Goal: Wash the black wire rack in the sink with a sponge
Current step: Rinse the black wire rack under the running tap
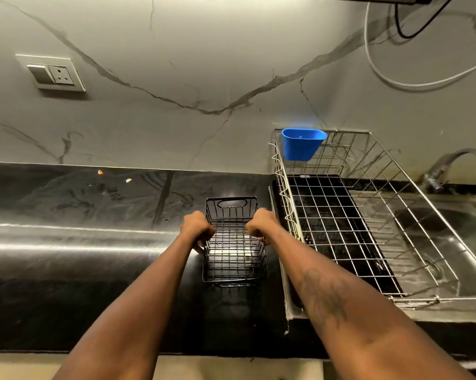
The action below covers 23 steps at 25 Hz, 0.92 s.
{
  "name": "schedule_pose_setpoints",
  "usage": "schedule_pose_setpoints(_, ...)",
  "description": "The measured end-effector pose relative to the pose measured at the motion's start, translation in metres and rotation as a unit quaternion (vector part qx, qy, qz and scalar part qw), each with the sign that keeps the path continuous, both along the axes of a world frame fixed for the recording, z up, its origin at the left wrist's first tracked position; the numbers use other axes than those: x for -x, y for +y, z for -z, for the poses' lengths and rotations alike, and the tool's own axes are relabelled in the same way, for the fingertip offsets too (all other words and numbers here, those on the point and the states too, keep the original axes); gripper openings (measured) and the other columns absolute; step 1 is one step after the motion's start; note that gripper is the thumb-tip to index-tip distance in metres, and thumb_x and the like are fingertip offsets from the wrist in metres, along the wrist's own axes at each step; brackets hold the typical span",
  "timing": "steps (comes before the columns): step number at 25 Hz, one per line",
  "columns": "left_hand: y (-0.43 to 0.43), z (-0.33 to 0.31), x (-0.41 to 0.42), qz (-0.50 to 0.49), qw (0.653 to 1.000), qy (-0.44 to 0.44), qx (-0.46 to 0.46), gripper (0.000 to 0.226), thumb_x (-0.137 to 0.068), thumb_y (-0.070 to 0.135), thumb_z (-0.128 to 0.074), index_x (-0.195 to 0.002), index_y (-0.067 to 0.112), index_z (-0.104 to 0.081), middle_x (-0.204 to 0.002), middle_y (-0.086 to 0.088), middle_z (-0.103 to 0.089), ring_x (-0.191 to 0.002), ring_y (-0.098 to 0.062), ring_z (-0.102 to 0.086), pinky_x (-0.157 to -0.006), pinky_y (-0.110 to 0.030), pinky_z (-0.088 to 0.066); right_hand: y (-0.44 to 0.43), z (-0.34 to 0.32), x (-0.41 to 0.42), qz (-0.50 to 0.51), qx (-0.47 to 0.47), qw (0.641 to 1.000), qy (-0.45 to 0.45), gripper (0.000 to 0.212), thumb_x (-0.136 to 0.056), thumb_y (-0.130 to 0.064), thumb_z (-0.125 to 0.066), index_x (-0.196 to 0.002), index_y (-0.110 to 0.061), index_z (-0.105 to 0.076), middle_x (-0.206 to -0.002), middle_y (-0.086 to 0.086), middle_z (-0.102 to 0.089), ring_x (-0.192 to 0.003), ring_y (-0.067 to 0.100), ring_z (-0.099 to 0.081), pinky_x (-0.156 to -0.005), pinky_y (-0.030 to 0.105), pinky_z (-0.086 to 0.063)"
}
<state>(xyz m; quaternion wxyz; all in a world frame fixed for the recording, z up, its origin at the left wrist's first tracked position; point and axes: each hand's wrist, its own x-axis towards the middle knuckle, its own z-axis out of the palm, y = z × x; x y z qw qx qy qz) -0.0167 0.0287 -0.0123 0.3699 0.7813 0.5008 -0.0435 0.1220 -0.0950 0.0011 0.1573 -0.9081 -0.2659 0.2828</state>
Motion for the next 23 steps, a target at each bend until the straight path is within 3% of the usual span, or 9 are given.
schedule_pose_setpoints(3, 0.009, -0.023, 0.012, -0.024, 0.999, -0.017, 0.019, 0.006, -0.078, -0.001, -0.06, -0.079, -0.004, -0.065, -0.088, -0.018, -0.073, -0.077, -0.031, -0.075, -0.064, -0.047, -0.064, 0.004, -0.004, 0.002, 0.048, -0.061, 0.997, 0.024, 0.011, -0.079, 0.01, -0.059, -0.08, -0.001, -0.06, -0.093, 0.015, -0.067, -0.074, 0.025, -0.073, -0.055, 0.034, -0.062)
schedule_pose_setpoints(7, 0.021, -0.074, 0.021, -0.03, 0.999, -0.024, 0.03, 0.01, -0.083, -0.004, -0.059, -0.089, -0.012, -0.062, -0.086, -0.022, -0.065, -0.064, -0.037, -0.071, -0.059, -0.053, -0.062, 0.01, -0.03, 0.008, 0.063, -0.168, 0.982, 0.053, 0.013, -0.083, 0.011, -0.058, -0.082, -0.001, -0.056, -0.094, 0.017, -0.065, -0.077, 0.029, -0.074, -0.061, 0.042, -0.064)
schedule_pose_setpoints(10, 0.036, -0.111, 0.021, -0.019, 1.0, -0.024, 0.005, 0.012, -0.085, -0.002, -0.061, -0.091, -0.012, -0.062, -0.08, -0.023, -0.061, -0.054, -0.033, -0.065, -0.053, -0.047, -0.061, 0.009, -0.059, 0.008, 0.078, -0.227, 0.968, 0.066, 0.005, -0.083, 0.008, -0.057, -0.083, 0.007, -0.062, -0.084, 0.023, -0.069, -0.057, 0.026, -0.071, -0.051, 0.036, -0.061)
schedule_pose_setpoints(12, 0.044, -0.13, 0.02, -0.021, 0.999, -0.045, 0.005, 0.023, -0.086, 0.002, -0.063, -0.102, -0.014, -0.065, -0.077, -0.021, -0.059, -0.052, -0.029, -0.06, -0.059, -0.041, -0.06, 0.006, -0.077, 0.007, 0.084, -0.248, 0.963, 0.067, 0.01, -0.085, 0.005, -0.06, -0.087, 0.012, -0.066, -0.074, 0.022, -0.07, -0.049, 0.022, -0.069, -0.045, 0.03, -0.057)
schedule_pose_setpoints(14, 0.045, -0.149, 0.018, -0.018, 0.997, -0.075, -0.002, 0.025, -0.088, 0.003, -0.062, -0.106, -0.014, -0.066, -0.074, -0.017, -0.056, -0.051, -0.023, -0.054, -0.06, -0.032, -0.05, 0.001, -0.095, 0.003, 0.087, -0.273, 0.956, 0.059, 0.01, -0.086, 0.002, -0.064, -0.088, 0.011, -0.068, -0.069, 0.019, -0.07, -0.045, 0.017, -0.067, -0.041, 0.024, -0.052)
schedule_pose_setpoints(20, 0.008, -0.202, -0.009, -0.011, 0.986, -0.167, 0.012, 0.012, -0.089, 0.005, -0.067, -0.083, -0.004, -0.062, -0.066, -0.011, -0.052, -0.039, -0.014, -0.049, -0.037, -0.022, -0.045, -0.048, -0.149, -0.03, 0.106, -0.341, 0.933, 0.034, 0.01, -0.089, -0.003, -0.067, -0.09, 0.006, -0.07, -0.068, 0.011, -0.071, -0.042, 0.007, -0.062, -0.04, 0.016, -0.046)
schedule_pose_setpoints(23, -0.025, -0.216, -0.033, -0.005, 0.981, -0.196, 0.005, 0.014, -0.092, 0.008, -0.065, -0.086, -0.005, -0.06, -0.068, -0.011, -0.052, -0.043, -0.016, -0.05, -0.041, -0.022, -0.047, -0.084, -0.163, -0.054, 0.128, -0.363, 0.923, 0.028, 0.013, -0.089, -0.008, -0.068, -0.094, 0.004, -0.07, -0.072, 0.011, -0.073, -0.041, 0.004, -0.061, -0.041, 0.018, -0.05)
